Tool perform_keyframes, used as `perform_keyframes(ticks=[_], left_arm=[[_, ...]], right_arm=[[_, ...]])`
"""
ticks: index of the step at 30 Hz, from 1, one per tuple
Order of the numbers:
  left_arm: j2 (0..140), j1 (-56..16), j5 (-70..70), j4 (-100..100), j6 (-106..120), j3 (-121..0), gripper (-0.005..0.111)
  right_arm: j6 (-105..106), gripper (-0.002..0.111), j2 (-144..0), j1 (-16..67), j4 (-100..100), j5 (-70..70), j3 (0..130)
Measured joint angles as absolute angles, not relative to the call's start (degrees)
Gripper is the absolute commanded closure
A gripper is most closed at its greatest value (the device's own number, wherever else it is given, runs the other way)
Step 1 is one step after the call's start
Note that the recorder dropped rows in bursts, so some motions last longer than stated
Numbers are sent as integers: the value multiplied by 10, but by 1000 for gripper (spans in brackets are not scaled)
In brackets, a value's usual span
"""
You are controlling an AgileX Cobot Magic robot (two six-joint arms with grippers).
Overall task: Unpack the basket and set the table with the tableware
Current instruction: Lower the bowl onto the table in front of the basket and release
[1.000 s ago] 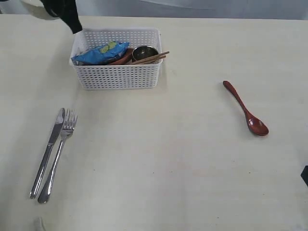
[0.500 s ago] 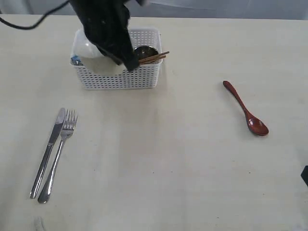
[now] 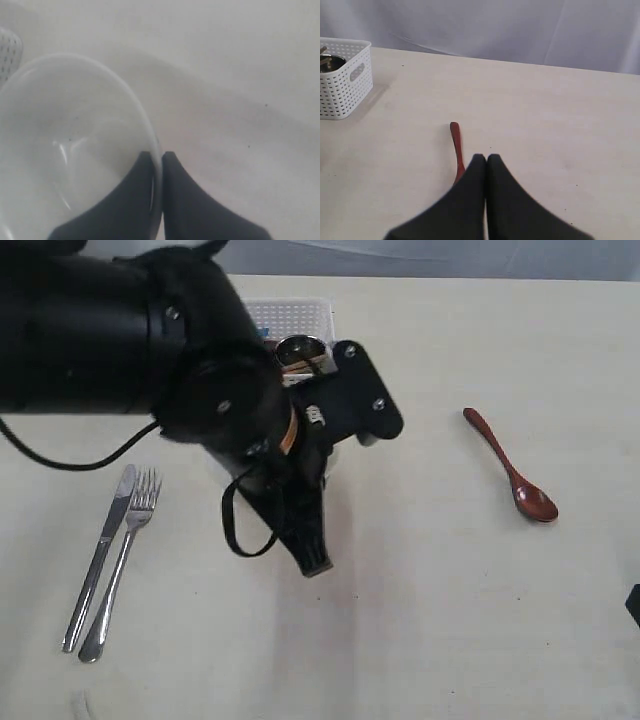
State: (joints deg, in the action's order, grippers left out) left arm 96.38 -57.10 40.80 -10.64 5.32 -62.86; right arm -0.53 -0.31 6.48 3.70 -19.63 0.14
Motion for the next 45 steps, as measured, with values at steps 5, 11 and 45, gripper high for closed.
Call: perform_keyframes(ticks=[5, 11, 45], left_arm=[[936, -573, 339, -126, 12, -539, 107], [925, -609, 269, -126, 6, -484, 107], [894, -679, 254, -127, 53, -454, 55]], right_arm=[[-5, 109, -3, 65, 37, -196, 1], [-5, 109, -3, 65, 37, -196, 1], [-5, 109, -3, 65, 37, -196, 1]])
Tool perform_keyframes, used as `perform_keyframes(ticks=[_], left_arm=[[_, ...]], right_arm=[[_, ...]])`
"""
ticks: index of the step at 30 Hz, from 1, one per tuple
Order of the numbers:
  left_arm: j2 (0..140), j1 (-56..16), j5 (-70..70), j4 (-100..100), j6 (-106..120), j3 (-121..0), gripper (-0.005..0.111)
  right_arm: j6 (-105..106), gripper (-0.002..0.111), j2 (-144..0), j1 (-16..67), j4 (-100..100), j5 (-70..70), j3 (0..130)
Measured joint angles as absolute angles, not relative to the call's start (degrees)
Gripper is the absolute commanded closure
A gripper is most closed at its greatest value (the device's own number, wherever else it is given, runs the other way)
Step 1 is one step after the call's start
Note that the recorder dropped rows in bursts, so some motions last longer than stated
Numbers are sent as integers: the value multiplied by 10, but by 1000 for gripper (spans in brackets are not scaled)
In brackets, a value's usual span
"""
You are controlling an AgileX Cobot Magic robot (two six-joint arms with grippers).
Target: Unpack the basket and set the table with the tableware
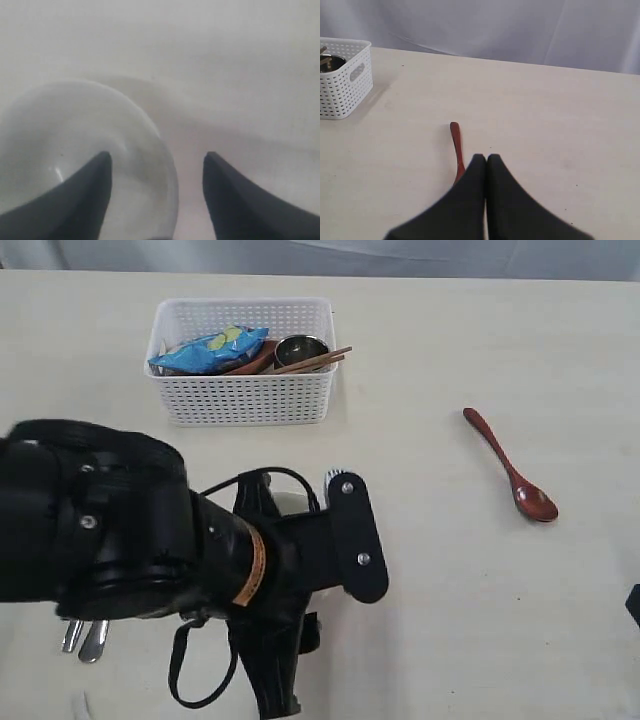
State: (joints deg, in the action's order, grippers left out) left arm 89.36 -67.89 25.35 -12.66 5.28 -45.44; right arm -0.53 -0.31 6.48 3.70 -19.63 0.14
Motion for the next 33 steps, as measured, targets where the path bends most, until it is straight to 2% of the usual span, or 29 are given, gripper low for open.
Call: perform_keyframes(ticks=[2, 3, 7, 24, 33], left_arm=[[844, -679, 244, -127, 40, -454, 64], [823, -679, 243, -127, 35, -454, 75], [715, -679, 246, -127, 10, -454, 105], [335, -679, 313, -139, -13, -454, 107], [212, -679, 380, -129, -15, -454, 107]], right_arm=[[-5, 109, -3, 65, 37, -196, 1], [-5, 109, -3, 65, 37, -196, 1], [-5, 109, -3, 65, 37, -196, 1], [-5, 109, -3, 65, 37, -196, 1], [-5, 109, -3, 65, 37, -196, 1]])
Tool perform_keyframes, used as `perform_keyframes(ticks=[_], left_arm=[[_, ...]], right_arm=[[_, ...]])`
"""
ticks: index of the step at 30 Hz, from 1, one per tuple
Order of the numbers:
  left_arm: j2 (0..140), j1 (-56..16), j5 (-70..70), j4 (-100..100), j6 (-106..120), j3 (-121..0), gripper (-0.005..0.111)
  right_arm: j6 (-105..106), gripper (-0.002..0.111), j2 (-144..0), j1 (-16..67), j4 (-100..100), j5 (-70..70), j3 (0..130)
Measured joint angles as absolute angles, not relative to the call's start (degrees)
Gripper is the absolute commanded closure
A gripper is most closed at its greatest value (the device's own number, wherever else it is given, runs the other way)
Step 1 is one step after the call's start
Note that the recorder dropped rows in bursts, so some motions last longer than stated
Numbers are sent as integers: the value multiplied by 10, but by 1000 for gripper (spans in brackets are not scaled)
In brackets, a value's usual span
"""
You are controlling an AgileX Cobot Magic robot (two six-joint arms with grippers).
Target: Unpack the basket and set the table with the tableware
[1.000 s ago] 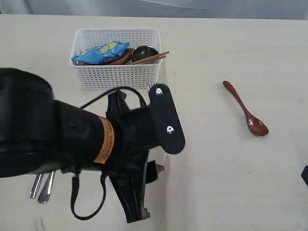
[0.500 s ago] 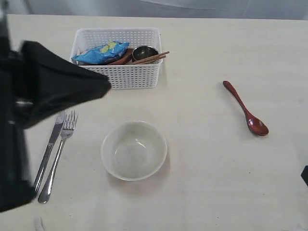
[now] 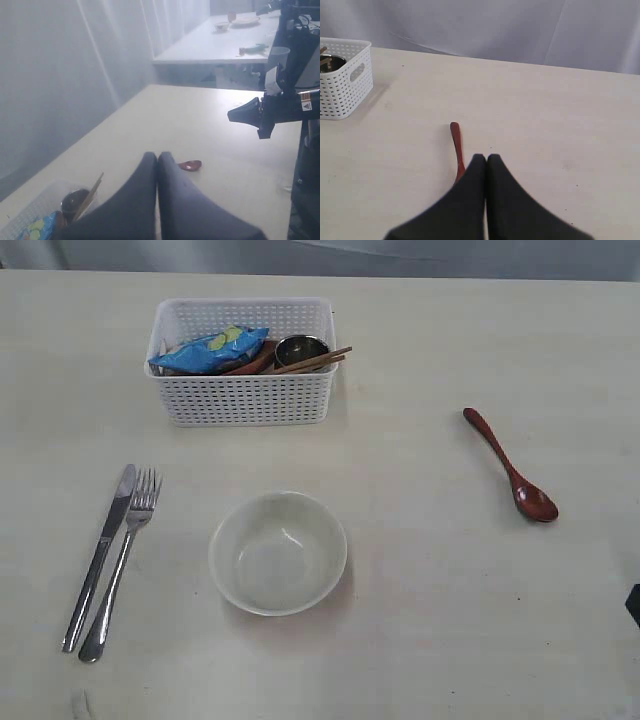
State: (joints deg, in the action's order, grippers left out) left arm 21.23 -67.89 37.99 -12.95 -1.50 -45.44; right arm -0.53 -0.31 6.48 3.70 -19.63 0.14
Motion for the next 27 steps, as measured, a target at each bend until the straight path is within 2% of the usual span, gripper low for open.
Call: perform_keyframes(ticks=[9, 27], left_arm=[[169, -679, 393, -124, -16, -454, 107], [169, -679, 394, -124, -16, -454, 107]], right_arm=[[-5, 109, -3, 65, 37, -196, 1], [-5, 109, -3, 65, 37, -196, 1]])
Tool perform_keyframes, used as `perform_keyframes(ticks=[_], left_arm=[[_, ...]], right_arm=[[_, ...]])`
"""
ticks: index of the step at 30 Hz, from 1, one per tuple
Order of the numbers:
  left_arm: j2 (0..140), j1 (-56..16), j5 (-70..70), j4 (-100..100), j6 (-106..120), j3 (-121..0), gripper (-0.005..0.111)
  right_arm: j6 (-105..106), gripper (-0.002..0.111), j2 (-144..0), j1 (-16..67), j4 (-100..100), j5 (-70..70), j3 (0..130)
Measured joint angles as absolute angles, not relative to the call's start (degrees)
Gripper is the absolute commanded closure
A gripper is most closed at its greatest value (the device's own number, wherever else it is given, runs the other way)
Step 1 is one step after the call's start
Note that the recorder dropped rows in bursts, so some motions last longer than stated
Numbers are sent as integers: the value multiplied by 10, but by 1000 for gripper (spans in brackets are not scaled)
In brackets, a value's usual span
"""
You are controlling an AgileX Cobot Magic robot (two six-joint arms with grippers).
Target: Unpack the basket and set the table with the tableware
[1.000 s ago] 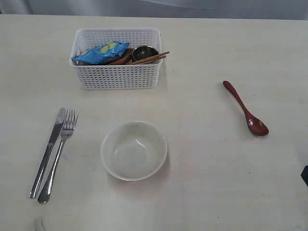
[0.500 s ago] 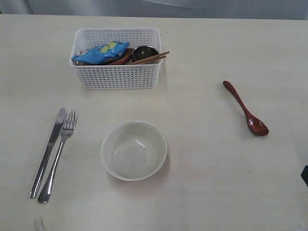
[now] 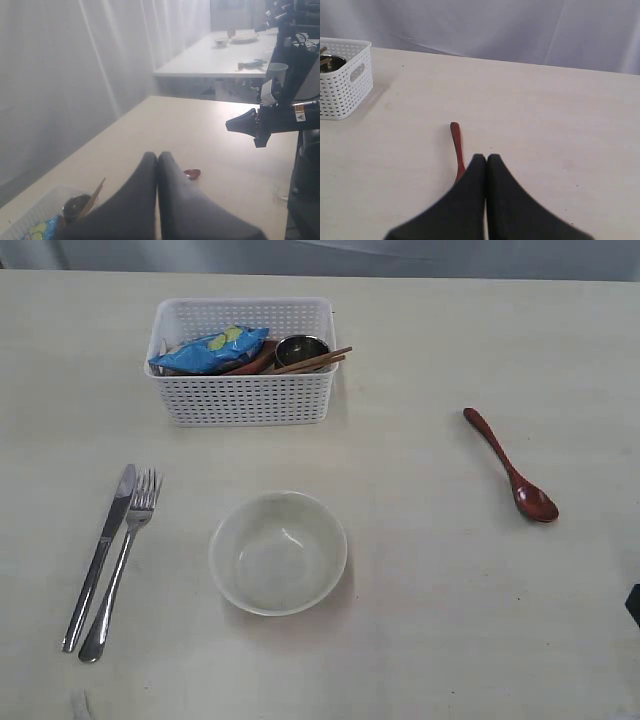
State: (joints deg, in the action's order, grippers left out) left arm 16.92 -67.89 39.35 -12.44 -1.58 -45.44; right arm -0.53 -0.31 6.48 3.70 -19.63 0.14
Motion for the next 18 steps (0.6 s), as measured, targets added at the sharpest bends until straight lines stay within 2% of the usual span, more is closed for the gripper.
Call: perform_keyframes(ticks=[3, 7, 18], left_arm=[[169, -676, 390, -124, -16, -450, 107], [169, -630, 348, -124, -30, -417, 107], [169, -375, 31, -115, -124, -229, 107]], right_arm=[[-5, 109, -3, 65, 37, -196, 1], [-5, 109, -3, 65, 37, -196, 1], [-5, 109, -3, 65, 37, -196, 1]])
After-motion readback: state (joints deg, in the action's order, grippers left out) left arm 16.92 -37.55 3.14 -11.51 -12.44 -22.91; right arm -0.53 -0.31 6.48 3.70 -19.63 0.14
